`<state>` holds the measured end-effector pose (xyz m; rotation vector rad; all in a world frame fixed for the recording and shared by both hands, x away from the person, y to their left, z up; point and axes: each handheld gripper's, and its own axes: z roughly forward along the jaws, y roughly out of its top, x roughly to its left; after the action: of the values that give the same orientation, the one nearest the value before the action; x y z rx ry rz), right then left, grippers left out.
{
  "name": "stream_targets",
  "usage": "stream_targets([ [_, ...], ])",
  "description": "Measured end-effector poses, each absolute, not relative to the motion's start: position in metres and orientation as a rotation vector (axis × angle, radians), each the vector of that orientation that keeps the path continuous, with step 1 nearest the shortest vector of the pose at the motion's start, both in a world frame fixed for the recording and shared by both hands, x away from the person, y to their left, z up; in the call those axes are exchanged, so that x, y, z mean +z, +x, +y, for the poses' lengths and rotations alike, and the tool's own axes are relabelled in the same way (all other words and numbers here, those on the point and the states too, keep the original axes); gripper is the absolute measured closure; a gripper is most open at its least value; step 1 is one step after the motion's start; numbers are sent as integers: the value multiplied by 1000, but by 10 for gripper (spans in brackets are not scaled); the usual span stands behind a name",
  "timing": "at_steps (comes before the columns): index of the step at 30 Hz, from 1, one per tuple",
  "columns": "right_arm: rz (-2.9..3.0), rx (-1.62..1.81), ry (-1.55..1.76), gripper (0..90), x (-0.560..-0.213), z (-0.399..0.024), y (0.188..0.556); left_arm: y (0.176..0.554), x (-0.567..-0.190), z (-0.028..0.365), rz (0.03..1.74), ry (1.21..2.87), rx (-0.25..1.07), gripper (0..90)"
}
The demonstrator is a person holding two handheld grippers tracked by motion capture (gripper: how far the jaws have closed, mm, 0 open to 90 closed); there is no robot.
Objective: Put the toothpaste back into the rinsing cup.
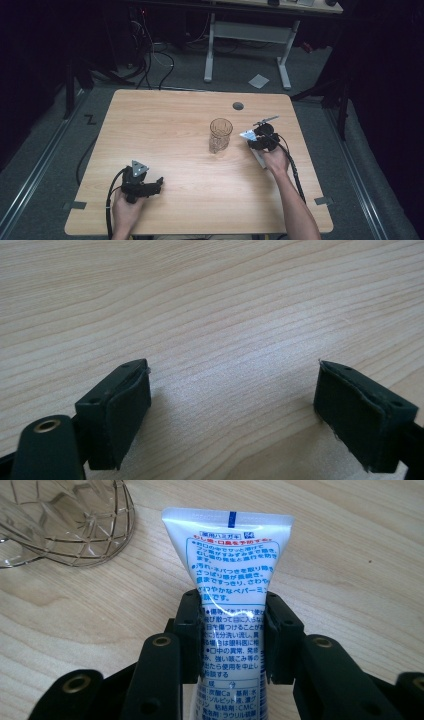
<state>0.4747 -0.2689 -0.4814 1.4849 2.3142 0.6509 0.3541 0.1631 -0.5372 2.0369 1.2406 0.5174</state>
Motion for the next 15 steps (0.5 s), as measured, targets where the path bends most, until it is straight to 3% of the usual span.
stream_targets([
  [15,2265,801,1438,659,-465,-280,452,354,-537,163,1241,2037,517,154],
])
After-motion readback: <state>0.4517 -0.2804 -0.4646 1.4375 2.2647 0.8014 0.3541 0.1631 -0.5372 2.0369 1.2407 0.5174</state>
